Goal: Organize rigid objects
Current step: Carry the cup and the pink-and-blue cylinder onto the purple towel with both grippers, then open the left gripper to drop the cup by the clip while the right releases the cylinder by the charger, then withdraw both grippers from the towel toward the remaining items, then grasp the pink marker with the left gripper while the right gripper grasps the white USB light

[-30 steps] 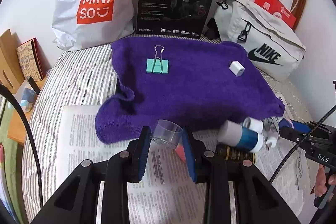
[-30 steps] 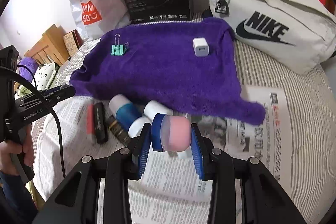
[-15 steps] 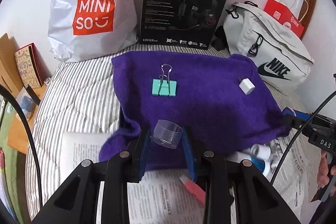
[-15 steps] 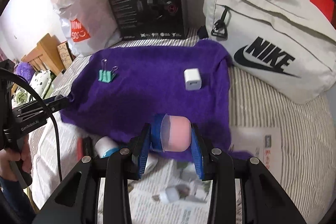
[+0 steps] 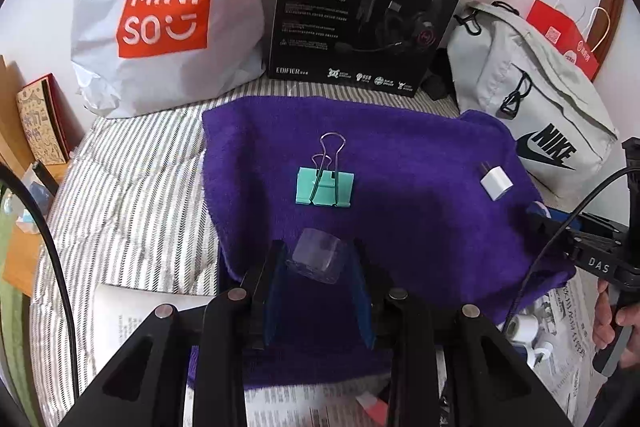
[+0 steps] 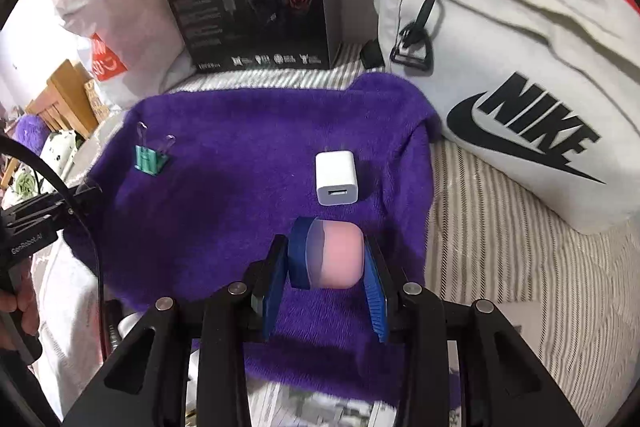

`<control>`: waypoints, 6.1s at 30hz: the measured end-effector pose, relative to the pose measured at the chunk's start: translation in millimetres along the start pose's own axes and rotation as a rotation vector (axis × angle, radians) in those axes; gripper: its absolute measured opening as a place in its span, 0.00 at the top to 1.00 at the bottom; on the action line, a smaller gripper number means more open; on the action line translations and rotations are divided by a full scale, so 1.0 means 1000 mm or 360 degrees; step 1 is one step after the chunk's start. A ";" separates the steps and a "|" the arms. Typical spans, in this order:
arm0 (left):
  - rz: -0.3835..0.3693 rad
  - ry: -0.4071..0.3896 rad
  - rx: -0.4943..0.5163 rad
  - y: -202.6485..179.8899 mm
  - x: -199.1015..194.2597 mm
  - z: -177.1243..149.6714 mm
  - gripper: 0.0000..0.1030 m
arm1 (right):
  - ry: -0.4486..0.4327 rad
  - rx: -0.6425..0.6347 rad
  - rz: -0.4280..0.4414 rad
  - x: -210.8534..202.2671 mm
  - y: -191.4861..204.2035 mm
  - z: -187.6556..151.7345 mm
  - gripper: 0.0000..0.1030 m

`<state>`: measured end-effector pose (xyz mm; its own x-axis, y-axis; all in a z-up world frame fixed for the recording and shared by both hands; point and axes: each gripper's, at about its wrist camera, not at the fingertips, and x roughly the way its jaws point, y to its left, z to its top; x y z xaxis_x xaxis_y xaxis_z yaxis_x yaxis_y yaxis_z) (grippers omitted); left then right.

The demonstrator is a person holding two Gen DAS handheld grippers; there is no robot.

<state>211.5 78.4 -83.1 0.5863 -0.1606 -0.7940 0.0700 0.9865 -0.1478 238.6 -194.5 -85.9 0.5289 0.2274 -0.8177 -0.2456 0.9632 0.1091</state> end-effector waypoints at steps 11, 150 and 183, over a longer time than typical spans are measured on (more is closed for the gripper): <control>-0.0010 0.0057 0.0002 0.005 0.029 0.009 0.71 | 0.0034 -0.0058 -0.0055 0.030 0.002 0.004 0.64; 0.0162 0.0017 0.0204 -0.046 -0.032 -0.117 0.85 | -0.0169 -0.0168 -0.0053 -0.041 0.034 -0.147 0.45; 0.0127 -0.0092 0.0148 -0.044 -0.036 -0.123 0.84 | -0.0166 -0.0210 -0.0064 -0.042 0.041 -0.149 0.39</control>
<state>87.7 37.2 -120.8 0.6383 -0.0818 -0.7655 0.0943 0.9952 -0.0277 85.2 -185.9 -131.4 0.6201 0.2092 -0.7561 -0.3234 0.9463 -0.0034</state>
